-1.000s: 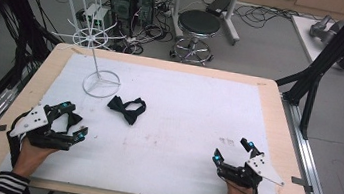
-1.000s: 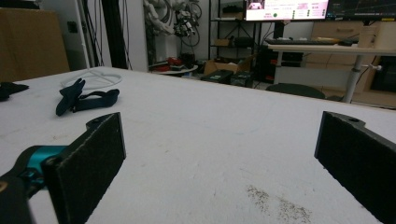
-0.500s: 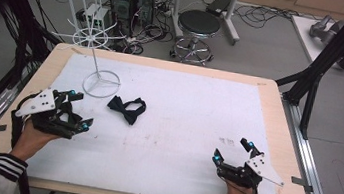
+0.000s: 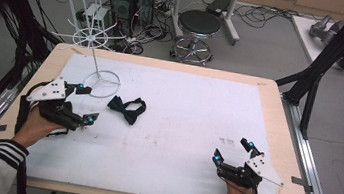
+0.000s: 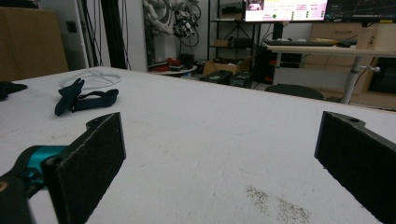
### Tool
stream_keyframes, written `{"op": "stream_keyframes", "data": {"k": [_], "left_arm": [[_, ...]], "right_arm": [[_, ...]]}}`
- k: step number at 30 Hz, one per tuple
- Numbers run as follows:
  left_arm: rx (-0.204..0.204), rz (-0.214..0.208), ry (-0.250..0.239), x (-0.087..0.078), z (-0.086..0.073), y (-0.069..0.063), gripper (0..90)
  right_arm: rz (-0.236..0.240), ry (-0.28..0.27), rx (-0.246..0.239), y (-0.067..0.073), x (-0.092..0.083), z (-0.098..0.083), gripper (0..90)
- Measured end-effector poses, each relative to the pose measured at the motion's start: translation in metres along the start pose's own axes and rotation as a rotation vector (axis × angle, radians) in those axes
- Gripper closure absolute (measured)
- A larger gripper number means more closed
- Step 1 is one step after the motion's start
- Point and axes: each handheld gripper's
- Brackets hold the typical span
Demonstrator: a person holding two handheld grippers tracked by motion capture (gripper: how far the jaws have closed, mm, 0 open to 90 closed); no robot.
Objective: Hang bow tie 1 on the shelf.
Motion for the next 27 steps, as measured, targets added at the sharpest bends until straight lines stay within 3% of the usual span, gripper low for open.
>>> {"op": "stream_keyframes", "data": {"k": [8,10,27], "left_arm": [[0.015,-0.047,0.052,0.016,0.009,0.011,9.7],[0.034,-0.05,0.086,0.021,0.01,0.013,9.7],[0.081,-0.105,0.2,0.052,0.029,0.024,9.7]], "right_arm": [[-0.003,-0.001,0.011,0.0,0.0,0.0,1.1],[-0.003,-0.005,0.012,-0.001,-0.001,0.0,1.1],[-0.002,-0.011,0.021,-0.001,-0.001,-0.001,1.1]]}}
Point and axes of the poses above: each handheld gripper's, and its own axes: x roughly forward along the jaws, z roughly out of its top, y roughly to its left, and after that the axes turned 3 degrees about y, right-handed
